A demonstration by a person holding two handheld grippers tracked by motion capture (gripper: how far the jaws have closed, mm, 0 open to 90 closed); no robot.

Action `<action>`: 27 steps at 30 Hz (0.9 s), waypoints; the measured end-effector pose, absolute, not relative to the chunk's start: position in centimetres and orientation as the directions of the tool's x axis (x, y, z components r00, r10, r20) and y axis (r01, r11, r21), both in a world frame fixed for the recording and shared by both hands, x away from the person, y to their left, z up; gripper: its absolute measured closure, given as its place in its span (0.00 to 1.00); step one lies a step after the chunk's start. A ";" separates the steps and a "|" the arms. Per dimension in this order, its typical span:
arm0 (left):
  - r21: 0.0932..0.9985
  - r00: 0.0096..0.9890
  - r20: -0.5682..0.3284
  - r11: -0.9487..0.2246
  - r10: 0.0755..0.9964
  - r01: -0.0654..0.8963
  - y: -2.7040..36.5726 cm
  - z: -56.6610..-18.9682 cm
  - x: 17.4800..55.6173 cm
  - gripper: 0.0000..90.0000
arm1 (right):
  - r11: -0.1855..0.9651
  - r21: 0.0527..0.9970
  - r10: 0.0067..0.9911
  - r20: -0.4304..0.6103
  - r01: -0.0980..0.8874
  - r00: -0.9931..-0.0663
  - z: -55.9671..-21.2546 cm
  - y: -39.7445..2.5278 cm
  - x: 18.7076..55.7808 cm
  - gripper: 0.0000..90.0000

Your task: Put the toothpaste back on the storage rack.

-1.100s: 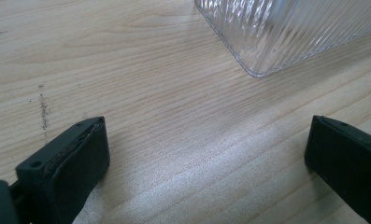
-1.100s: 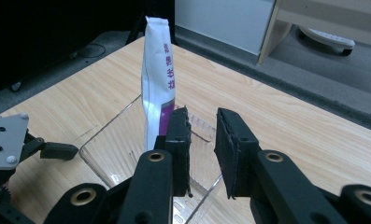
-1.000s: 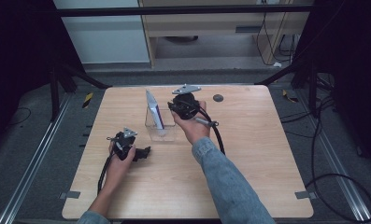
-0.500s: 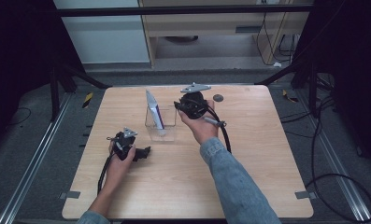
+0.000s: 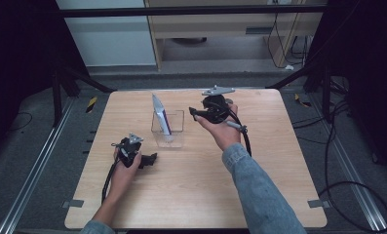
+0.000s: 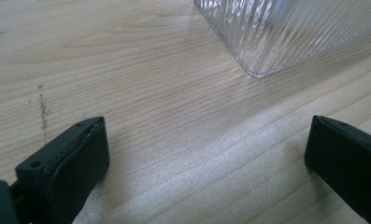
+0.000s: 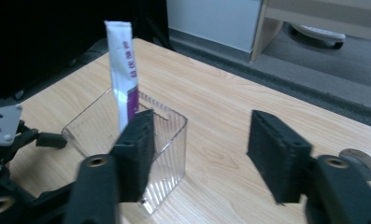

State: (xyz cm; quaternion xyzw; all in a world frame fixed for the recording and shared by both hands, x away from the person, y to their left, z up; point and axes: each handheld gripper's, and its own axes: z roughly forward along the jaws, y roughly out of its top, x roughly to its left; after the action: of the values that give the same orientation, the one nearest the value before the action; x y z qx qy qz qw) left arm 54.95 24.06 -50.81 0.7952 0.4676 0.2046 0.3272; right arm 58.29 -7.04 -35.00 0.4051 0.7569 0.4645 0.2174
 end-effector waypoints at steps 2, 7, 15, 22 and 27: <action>0.712 0.479 0.019 -0.348 0.878 0.610 24.1 -50.8 55.0 0.00 | 0.226 0.886 0.815 0.056 0.405 -0.577 -34.9 -7.4 58.4 0.35; 0.712 0.479 0.019 -0.348 0.878 0.610 24.1 -50.8 55.0 0.00 | 0.238 0.883 0.798 0.060 0.405 -0.599 -35.0 -8.1 58.3 0.22; 0.712 0.479 0.019 -0.348 0.878 0.610 24.0 -50.8 55.0 0.00 | 0.267 0.883 0.791 0.029 0.387 -0.611 -35.6 -9.6 57.7 0.15; 0.713 0.478 0.018 -0.347 0.878 0.610 24.0 -50.8 55.0 0.00 | 0.302 0.872 0.793 -0.005 0.386 -0.609 -36.5 -11.8 57.1 0.13; 0.711 0.479 0.020 -0.350 0.877 0.610 24.1 -50.8 55.0 0.00 | 0.292 0.867 0.803 0.006 0.404 -0.596 -37.3 -13.6 56.7 0.13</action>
State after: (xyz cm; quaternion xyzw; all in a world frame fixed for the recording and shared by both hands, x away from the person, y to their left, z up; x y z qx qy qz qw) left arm 54.96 24.06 -50.80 0.7956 0.4673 0.2047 0.3267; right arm 56.66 -13.55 -37.26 0.3905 0.7724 0.4486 0.2226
